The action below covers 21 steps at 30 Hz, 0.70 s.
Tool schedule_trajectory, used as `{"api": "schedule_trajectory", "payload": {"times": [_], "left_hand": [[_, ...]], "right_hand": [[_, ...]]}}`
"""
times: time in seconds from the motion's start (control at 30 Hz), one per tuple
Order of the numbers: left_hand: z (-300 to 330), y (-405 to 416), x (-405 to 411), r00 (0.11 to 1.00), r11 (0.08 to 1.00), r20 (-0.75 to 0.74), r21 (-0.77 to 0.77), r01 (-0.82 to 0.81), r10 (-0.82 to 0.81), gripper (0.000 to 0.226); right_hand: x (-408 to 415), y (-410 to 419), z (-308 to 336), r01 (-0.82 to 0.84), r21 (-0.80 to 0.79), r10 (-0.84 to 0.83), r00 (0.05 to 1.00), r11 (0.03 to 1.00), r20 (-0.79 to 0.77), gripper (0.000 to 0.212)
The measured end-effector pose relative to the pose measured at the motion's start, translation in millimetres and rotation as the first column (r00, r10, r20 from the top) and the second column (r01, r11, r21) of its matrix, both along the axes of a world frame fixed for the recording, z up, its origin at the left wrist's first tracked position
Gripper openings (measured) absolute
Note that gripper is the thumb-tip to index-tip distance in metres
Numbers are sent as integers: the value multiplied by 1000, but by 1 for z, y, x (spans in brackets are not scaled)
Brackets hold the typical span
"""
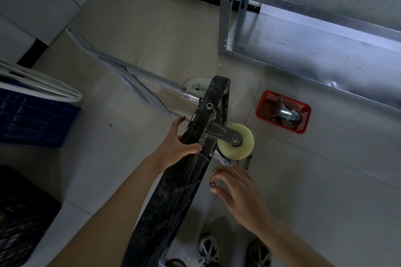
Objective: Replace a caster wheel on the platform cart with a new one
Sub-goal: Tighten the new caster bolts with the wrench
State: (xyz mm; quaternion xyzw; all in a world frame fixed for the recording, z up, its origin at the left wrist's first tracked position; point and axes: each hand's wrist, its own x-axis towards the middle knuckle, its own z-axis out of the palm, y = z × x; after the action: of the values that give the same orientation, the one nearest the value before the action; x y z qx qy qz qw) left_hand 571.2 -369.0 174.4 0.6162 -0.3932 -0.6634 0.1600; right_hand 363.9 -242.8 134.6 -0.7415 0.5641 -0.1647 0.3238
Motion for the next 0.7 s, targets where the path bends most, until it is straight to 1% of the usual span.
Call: {"api": "schedule_trajectory", "payload": {"times": [0.13, 0.23, 0.4, 0.5, 0.57, 0.7], "left_hand": [[-3, -2, 4, 999, 999, -14, -25, 32, -33, 94], [-5, 1, 2, 1000, 999, -12, -42, 27, -28, 97], [-6, 1, 3, 999, 996, 1, -68, 50, -50, 90], [-2, 1, -1, 991, 989, 87, -106, 107, -98, 89], [-1, 2, -5, 984, 985, 145, -122, 125, -107, 92], [-1, -1, -7, 985, 987, 141, -112, 119, -103, 100]], "right_hand": [[0, -3, -3, 7, 1, -7, 1000, 1000, 8, 14], [1, -7, 1, 41, -53, -38, 998, 998, 58, 14], [-8, -22, 16, 109, -146, -96, 991, 983, 91, 15], [-11, -31, 22, 115, -155, -105, 992, 981, 72, 17], [-10, -35, 24, 106, -157, -98, 993, 982, 59, 18], [-9, -36, 23, 61, -136, -55, 997, 989, 47, 17]]}}
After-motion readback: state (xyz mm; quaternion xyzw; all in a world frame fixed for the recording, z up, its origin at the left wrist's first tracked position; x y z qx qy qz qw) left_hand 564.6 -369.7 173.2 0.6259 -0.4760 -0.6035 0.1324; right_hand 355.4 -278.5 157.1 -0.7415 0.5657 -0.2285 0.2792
